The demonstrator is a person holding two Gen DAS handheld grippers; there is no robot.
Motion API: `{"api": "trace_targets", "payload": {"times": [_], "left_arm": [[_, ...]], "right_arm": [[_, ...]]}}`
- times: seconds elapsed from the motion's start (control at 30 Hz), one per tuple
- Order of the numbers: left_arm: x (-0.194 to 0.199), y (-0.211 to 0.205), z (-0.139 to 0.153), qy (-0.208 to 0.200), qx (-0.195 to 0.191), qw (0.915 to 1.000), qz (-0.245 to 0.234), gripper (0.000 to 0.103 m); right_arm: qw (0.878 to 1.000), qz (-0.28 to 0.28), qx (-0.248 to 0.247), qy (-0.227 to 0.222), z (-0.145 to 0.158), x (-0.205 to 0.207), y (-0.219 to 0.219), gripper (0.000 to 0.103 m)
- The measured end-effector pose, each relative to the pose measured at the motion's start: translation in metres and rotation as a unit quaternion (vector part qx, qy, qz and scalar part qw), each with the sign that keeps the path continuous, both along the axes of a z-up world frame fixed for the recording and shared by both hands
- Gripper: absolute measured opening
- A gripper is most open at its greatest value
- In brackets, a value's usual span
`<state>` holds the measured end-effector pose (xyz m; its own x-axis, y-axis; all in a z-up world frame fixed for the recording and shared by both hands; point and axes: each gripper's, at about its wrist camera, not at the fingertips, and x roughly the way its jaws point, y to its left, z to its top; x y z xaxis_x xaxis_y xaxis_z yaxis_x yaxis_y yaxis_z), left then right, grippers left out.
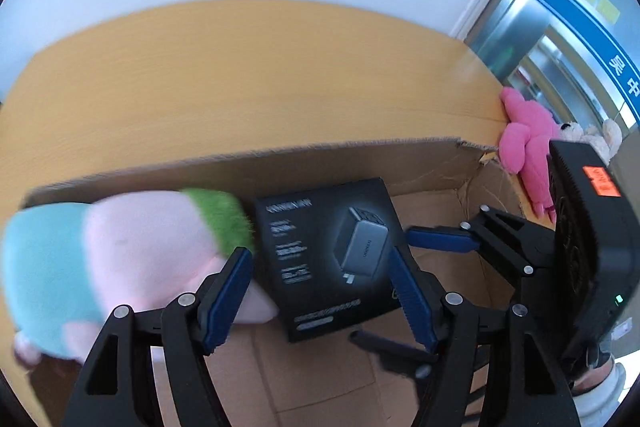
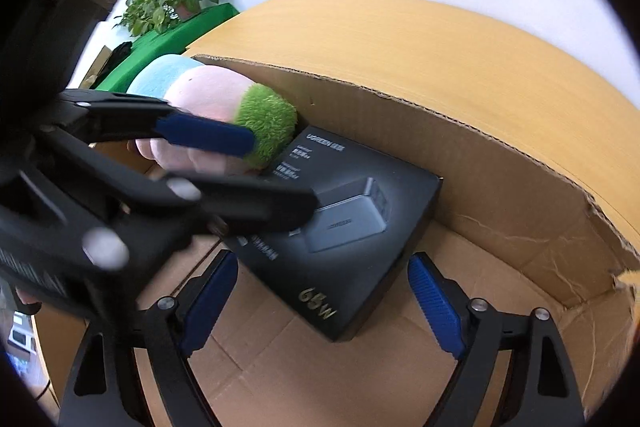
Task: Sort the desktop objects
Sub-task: 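Lower the charger box into the box beside the pig and release, then move the right gripper to the black sunglasses and grasp them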
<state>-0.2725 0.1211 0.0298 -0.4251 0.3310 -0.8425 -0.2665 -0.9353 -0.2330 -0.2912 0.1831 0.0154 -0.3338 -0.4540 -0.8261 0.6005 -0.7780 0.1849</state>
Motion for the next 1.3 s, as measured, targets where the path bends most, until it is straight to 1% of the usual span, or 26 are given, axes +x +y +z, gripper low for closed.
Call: {"api": "trace_targets", "payload": {"times": [0.03,0.07,0.13,0.17,0.2,0.23,0.27,0.3,0.37,0.4,0.43,0.47,0.53,0.6,0.67,0.77,0.83,0.97,1.03,1.2,1.3], "left_arm": [[0.010,-0.006,0.011,0.021,0.001,0.9998,0.004,0.068],[0.019,-0.010,0.021,0.041,0.002,0.9991,0.006,0.069],[0.047,-0.019,0.046,0.097,0.000,0.9953,0.007,0.072],[0.063,-0.026,0.057,0.122,-0.004,0.9924,0.012,0.077],[0.082,-0.035,0.067,0.149,-0.010,0.9886,0.020,0.085],[0.104,-0.042,0.077,0.178,-0.014,0.9834,0.028,0.089],[0.120,-0.049,0.084,0.201,-0.013,0.9790,0.033,0.098],[0.142,-0.057,0.091,0.226,-0.008,0.9732,0.039,0.103],[0.173,-0.065,0.099,0.261,0.004,0.9644,0.045,0.103],[0.185,-0.068,0.101,0.270,0.007,0.9619,0.044,0.103],[0.199,-0.070,0.102,0.275,0.008,0.9601,0.047,0.103],[0.212,-0.075,0.102,0.281,0.010,0.9584,0.051,0.103],[0.234,-0.088,0.102,0.287,0.017,0.9556,0.064,0.103],[0.252,-0.090,0.101,0.293,0.024,0.9531,0.074,0.103],[0.267,-0.094,0.100,0.296,0.028,0.9514,0.081,0.103],[0.288,-0.095,0.099,0.301,0.017,0.9495,0.086,0.103],[0.296,-0.095,0.095,0.299,0.011,0.9502,0.088,0.103],[0.308,-0.094,0.093,0.299,0.012,0.9502,0.086,0.103],[0.312,-0.093,0.092,0.301,0.006,0.9497,0.086,0.103],[0.316,-0.098,0.088,0.287,0.015,0.9542,0.084,0.103],[0.319,-0.100,0.085,0.288,0.007,0.9538,0.085,0.103]], "right_arm": [[1.000,-0.007,0.001,0.002,-0.002,-0.007,0.004,0.088],[1.000,-0.015,0.000,0.006,0.004,-0.009,0.006,0.089],[0.999,-0.036,-0.004,0.026,0.024,0.006,0.012,0.089],[0.998,-0.052,-0.004,0.043,0.033,0.019,0.016,0.089],[0.996,-0.070,-0.001,0.062,0.042,0.034,0.015,0.089],[0.992,-0.094,0.006,0.083,0.051,0.051,0.015,0.089],[0.988,-0.113,0.011,0.100,0.057,0.068,0.017,0.092],[0.985,-0.131,0.009,0.114,0.065,0.089,0.019,0.093],[0.978,-0.156,-0.002,0.136,0.073,0.126,0.009,0.094],[0.975,-0.167,-0.006,0.147,0.078,0.149,0.017,0.094],[0.973,-0.175,-0.008,0.154,0.080,0.165,0.025,0.094],[0.970,-0.184,-0.011,0.159,0.084,0.175,0.021,0.096],[0.963,-0.209,-0.017,0.172,0.085,0.199,0.016,0.102],[0.955,-0.224,-0.009,0.193,0.090,0.214,0.015,0.102],[0.951,-0.231,-0.006,0.204,0.096,0.227,0.012,0.102],[0.952,-0.223,-0.005,0.212,0.100,0.246,0.010,0.102],[0.952,-0.217,-0.003,0.215,0.099,0.254,0.008,0.102],[0.953,-0.216,-0.010,0.215,0.101,0.267,0.007,0.102],[0.952,-0.213,-0.006,0.218,0.102,0.272,0.005,0.102],[0.953,-0.215,-0.008,0.215,0.096,0.279,0.004,0.102],[0.953,-0.218,-0.009,0.210,0.093,0.280,0.007,0.102]]}}
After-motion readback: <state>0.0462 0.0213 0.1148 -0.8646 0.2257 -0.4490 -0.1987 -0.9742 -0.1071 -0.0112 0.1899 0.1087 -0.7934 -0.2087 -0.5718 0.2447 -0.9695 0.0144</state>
